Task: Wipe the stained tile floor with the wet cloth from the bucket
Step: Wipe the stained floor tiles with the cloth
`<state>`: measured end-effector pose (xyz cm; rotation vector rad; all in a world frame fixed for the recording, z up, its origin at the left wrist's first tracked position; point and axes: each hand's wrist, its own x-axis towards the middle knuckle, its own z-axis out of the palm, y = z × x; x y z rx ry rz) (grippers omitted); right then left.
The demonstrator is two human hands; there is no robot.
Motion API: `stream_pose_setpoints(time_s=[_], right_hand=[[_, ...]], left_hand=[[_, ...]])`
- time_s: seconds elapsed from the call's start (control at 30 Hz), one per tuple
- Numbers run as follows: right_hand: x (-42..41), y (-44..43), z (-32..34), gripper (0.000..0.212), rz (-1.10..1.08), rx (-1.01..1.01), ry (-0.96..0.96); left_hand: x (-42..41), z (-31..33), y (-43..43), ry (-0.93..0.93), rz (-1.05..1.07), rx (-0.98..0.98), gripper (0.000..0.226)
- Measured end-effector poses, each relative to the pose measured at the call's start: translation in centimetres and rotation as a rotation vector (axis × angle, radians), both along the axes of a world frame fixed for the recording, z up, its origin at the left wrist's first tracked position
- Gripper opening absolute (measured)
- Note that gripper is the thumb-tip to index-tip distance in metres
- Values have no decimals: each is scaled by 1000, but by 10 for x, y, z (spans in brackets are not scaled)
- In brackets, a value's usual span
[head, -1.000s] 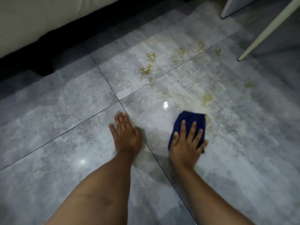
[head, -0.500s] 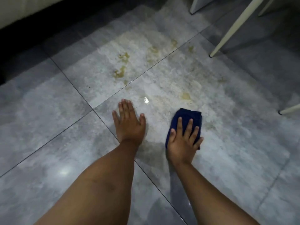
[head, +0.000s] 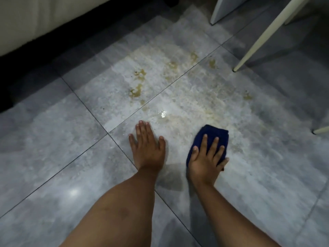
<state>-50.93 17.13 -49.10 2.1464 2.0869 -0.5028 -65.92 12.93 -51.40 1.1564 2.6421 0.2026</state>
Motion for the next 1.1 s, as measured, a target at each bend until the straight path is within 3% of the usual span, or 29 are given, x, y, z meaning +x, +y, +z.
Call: stream_pose_setpoints(time_s=[0.17, 0.23, 0.33, 0.43, 0.6, 0.73, 0.83, 0.93, 1.03, 1.1], right_hand=[[-50, 52, -6, 55, 358, 57, 40], [-47, 93, -9, 55, 402, 67, 57], [-15, 133, -11, 55, 250, 104, 69], [6, 109, -16, 54, 113, 107, 64], [-27, 71, -14, 56, 173, 84, 70], [-23, 122, -15, 55, 312, 102, 47], [2, 153, -19, 55, 174, 114, 83], [27, 114, -28, 55, 41, 90, 79], [34, 62, -30, 55, 30, 11, 21], [36, 71, -26, 55, 93, -18, 3]], left_hand=[[-10, 2, 2, 51, 17, 3, 72], [-12, 1, 5, 65, 25, 21, 71], [-12, 1, 17, 49, 18, 34, 70], [-5, 1, 16, 24, 10, 12, 70], [-6, 5, 7, 29, 44, 23, 71], [-4, 3, 4, 56, 22, 32, 71], [-14, -1, 12, 53, 25, 33, 70], [-17, -5, 7, 44, 21, -6, 69], [-5, -8, -14, 13, 26, -50, 68], [6, -5, -20, 3, 9, -50, 65]])
